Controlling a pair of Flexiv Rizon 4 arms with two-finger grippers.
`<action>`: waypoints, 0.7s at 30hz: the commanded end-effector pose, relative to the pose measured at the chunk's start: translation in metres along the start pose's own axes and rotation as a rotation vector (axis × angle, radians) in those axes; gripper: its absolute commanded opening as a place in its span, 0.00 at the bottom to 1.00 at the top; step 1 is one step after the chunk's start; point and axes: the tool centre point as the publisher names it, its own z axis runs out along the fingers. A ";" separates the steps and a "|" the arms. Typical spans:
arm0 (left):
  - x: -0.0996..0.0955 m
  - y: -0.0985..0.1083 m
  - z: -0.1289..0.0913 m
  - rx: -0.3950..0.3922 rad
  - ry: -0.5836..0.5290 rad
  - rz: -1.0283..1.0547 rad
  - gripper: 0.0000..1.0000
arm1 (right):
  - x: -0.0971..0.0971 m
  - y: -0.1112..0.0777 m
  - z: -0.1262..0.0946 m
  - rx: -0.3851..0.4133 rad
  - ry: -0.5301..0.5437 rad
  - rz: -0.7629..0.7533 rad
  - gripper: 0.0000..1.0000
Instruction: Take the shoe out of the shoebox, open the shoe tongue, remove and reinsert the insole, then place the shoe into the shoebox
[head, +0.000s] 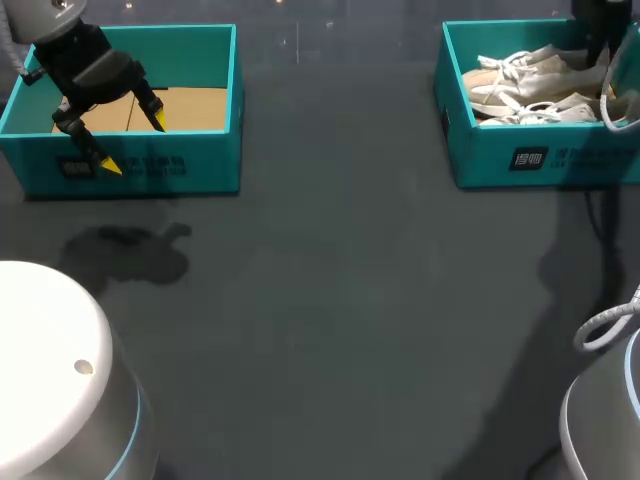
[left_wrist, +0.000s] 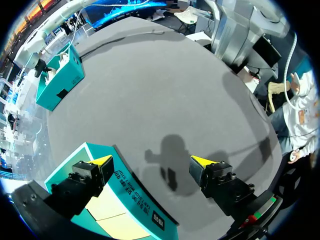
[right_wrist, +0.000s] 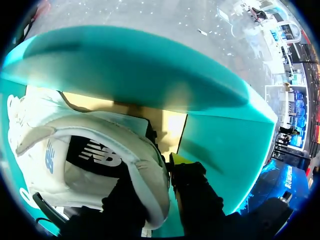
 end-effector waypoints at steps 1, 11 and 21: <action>0.000 0.000 0.000 -0.002 0.001 0.001 1.00 | -0.003 0.010 0.004 0.028 0.006 0.000 0.00; 0.000 0.000 0.000 -0.002 0.001 0.001 1.00 | 0.001 0.008 0.002 0.022 0.010 0.000 0.26; 0.000 0.000 0.000 -0.002 0.001 0.001 1.00 | 0.002 0.002 -0.004 0.005 0.015 0.007 0.40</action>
